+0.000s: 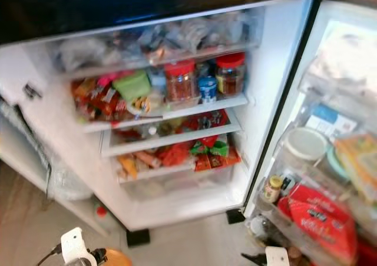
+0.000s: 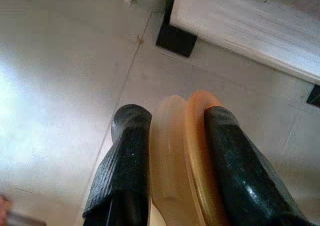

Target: Restocking fridge

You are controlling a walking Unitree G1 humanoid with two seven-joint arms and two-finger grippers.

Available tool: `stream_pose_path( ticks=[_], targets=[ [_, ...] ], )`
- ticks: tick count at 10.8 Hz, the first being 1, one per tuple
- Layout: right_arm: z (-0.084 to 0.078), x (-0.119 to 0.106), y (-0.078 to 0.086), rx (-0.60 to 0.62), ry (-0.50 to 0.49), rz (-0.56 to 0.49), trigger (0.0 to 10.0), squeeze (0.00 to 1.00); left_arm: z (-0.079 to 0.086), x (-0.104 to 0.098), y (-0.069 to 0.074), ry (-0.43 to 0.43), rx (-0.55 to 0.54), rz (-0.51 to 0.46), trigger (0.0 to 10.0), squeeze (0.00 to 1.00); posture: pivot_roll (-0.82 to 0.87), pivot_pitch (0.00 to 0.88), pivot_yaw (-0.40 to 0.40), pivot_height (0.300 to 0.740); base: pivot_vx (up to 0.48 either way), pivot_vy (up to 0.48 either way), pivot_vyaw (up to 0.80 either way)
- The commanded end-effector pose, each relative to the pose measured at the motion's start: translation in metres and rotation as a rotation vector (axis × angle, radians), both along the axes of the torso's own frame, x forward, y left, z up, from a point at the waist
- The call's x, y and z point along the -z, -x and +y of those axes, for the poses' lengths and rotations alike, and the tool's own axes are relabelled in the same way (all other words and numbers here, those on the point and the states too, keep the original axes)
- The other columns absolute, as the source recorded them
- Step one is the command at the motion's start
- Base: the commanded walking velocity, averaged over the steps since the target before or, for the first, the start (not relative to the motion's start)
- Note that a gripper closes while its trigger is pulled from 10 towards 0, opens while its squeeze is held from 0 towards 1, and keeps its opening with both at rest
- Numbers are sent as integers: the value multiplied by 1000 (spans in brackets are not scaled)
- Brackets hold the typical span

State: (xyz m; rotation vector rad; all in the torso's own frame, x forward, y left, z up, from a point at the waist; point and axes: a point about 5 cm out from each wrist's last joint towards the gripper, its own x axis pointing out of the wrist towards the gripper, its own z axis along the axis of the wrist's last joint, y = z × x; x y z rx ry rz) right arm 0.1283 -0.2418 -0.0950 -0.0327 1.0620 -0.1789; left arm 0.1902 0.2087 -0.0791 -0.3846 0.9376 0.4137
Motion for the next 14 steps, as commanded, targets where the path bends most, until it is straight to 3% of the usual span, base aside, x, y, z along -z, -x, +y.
stream_pose_path(
  ticks=[1, 5, 11, 14],
  targets=[
    [8, 4, 5, -6, -23, 19, 10000, 0, 8, 2, 6, -22, -6, 20, 10000, 0, -181, 0, 100, 740, 0, 0, 0],
    [8, 4, 5, -13, -25, 19, 10000, 0, 4, 1, 4, 58, -45, -54, 10000, 0, -178, 0, 99, 740, 0, 0, 0],
    [7, 4, 5, -41, -16, 29, 10000, 0, 5, 0, 4, 33, -16, -44, 10000, 0, -172, 0, 94, 740, 0, -372, 0],
    [8, 4, 5, -31, -23, 26, 10000, 0, 2, -2, -1, 99, -1, -121, 10000, 0, -176, 0, 97, 740, 0, 0, 0]
  ],
)
